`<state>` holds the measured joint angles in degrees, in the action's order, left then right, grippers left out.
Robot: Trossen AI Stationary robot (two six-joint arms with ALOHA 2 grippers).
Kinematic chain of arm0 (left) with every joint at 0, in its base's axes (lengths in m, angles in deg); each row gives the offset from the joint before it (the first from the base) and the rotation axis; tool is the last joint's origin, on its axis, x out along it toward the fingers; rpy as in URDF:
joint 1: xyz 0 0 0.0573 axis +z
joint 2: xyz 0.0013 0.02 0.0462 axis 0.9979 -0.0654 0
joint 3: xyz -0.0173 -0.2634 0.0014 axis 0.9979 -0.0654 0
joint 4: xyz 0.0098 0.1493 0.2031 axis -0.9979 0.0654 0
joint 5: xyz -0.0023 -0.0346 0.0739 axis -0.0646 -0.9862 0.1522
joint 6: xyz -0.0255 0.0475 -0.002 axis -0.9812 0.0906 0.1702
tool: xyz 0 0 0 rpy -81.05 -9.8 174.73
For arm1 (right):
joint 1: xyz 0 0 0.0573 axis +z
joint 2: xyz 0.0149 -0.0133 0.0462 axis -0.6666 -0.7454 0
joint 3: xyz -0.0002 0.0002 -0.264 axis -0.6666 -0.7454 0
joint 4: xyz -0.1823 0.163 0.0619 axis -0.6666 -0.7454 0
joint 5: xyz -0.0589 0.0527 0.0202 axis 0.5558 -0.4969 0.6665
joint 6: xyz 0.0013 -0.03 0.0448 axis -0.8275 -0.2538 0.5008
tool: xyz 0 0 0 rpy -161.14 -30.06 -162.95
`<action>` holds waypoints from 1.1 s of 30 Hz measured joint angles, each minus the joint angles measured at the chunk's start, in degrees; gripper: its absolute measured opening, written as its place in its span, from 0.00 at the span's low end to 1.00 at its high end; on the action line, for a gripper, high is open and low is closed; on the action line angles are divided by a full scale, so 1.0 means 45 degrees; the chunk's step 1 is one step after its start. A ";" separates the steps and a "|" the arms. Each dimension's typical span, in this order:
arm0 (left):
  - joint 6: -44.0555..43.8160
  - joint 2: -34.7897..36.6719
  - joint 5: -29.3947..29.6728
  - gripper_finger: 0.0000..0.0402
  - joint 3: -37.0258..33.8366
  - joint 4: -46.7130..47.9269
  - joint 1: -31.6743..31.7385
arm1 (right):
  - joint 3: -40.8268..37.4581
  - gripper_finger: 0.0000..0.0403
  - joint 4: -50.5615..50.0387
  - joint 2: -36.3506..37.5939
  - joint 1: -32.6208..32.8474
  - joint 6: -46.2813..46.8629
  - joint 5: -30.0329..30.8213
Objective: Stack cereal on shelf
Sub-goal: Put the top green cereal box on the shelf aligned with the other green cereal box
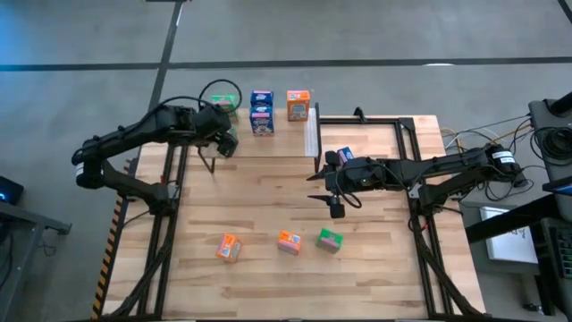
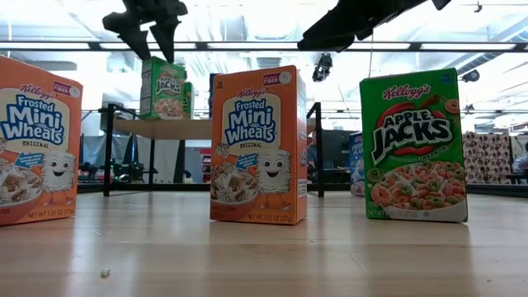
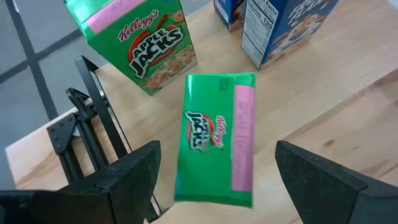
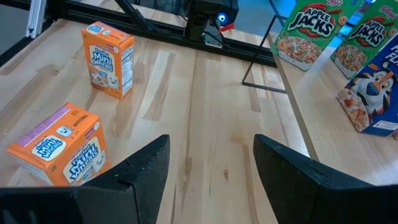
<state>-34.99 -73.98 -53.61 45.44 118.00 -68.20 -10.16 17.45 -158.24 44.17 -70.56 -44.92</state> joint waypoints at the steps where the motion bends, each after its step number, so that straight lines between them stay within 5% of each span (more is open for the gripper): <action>1: 0.0085 -0.0060 0.0050 0.75 0.0000 0.0005 0.0028 | 0.0000 0.55 0.0000 0.0000 0.0000 0.0004 0.0000; 15: 0.2404 -0.0366 0.0134 0.54 0.0000 -0.0005 0.0265 | 0.0000 0.55 0.0000 0.0000 0.0000 0.0007 0.0000; 33: 0.9995 -0.0310 -0.0071 0.45 0.0000 -0.0909 0.0305 | 0.0000 0.55 0.0005 0.0000 0.0000 0.0009 0.0000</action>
<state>9.98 -75.37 -53.93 45.44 113.91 -66.83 -10.16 17.47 -158.24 44.17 -70.52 -44.92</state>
